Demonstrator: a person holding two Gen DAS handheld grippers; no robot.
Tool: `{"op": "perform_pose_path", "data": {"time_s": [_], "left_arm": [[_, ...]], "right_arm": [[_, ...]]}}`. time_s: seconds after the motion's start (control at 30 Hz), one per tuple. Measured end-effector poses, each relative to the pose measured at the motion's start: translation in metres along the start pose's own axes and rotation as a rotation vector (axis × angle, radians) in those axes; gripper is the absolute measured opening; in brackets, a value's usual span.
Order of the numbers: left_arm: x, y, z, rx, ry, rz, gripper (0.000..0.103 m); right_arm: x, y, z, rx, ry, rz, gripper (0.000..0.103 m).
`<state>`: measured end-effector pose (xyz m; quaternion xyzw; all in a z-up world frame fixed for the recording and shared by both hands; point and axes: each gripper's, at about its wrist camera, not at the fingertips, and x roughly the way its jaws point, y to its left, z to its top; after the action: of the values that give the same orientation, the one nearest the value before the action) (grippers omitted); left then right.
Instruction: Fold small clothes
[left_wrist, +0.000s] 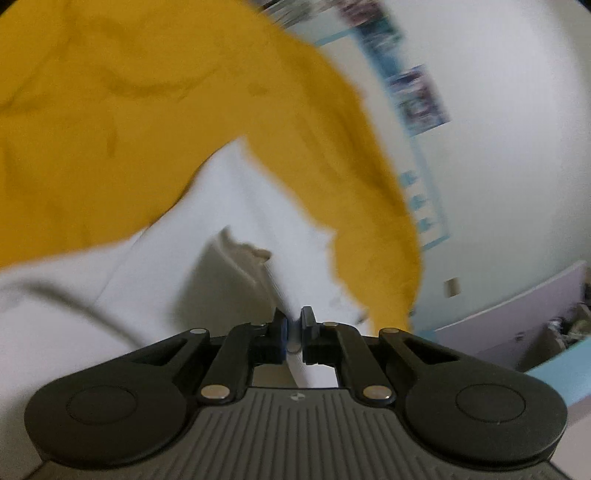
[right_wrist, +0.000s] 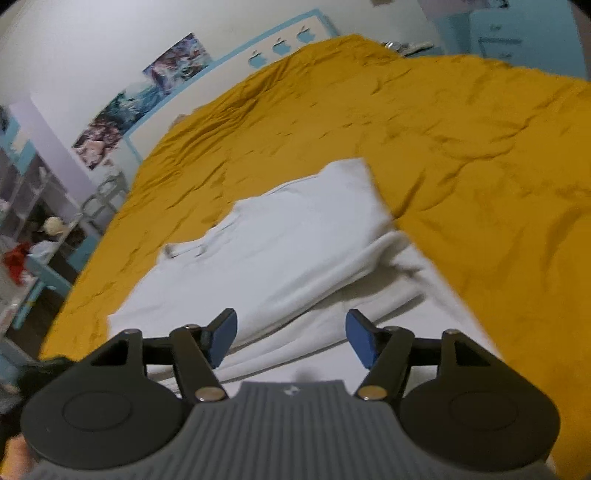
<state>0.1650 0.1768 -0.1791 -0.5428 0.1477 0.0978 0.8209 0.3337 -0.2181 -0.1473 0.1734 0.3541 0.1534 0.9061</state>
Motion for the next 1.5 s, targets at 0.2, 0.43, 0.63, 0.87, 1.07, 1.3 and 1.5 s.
{"op": "perform_pose_path", "data": {"time_s": [0.2, 0.43, 0.63, 0.87, 1.07, 1.3, 1.5], "left_arm": [[-0.009, 0.002, 0.01, 0.101, 0.0, 0.086, 0.006], [0.008, 0.033, -0.002, 0.116, 0.081, 0.183, 0.007], [0.006, 0.025, -0.002, 0.113, 0.091, 0.182, 0.007], [-0.003, 0.011, 0.003, 0.154, 0.047, 0.14, 0.007], [0.01, 0.026, 0.003, 0.134, 0.126, 0.195, 0.011], [-0.044, 0.003, 0.016, 0.2, 0.088, 0.184, 0.013], [-0.024, -0.02, 0.022, 0.253, 0.116, 0.119, 0.014]], "right_arm": [[0.009, 0.003, 0.008, -0.269, -0.003, -0.269, 0.061], [0.036, 0.011, -0.006, -0.617, 0.093, -0.354, 0.033], [0.059, 0.026, -0.015, -0.84, 0.05, -0.377, 0.032], [0.05, 0.019, -0.008, -0.79, 0.003, -0.373, 0.002], [0.066, 0.009, -0.017, -0.776, 0.066, -0.416, 0.003], [0.024, 0.011, -0.011, -0.76, 0.062, -0.348, 0.01], [0.026, 0.046, 0.005, -0.722, -0.045, -0.205, 0.01]]}}
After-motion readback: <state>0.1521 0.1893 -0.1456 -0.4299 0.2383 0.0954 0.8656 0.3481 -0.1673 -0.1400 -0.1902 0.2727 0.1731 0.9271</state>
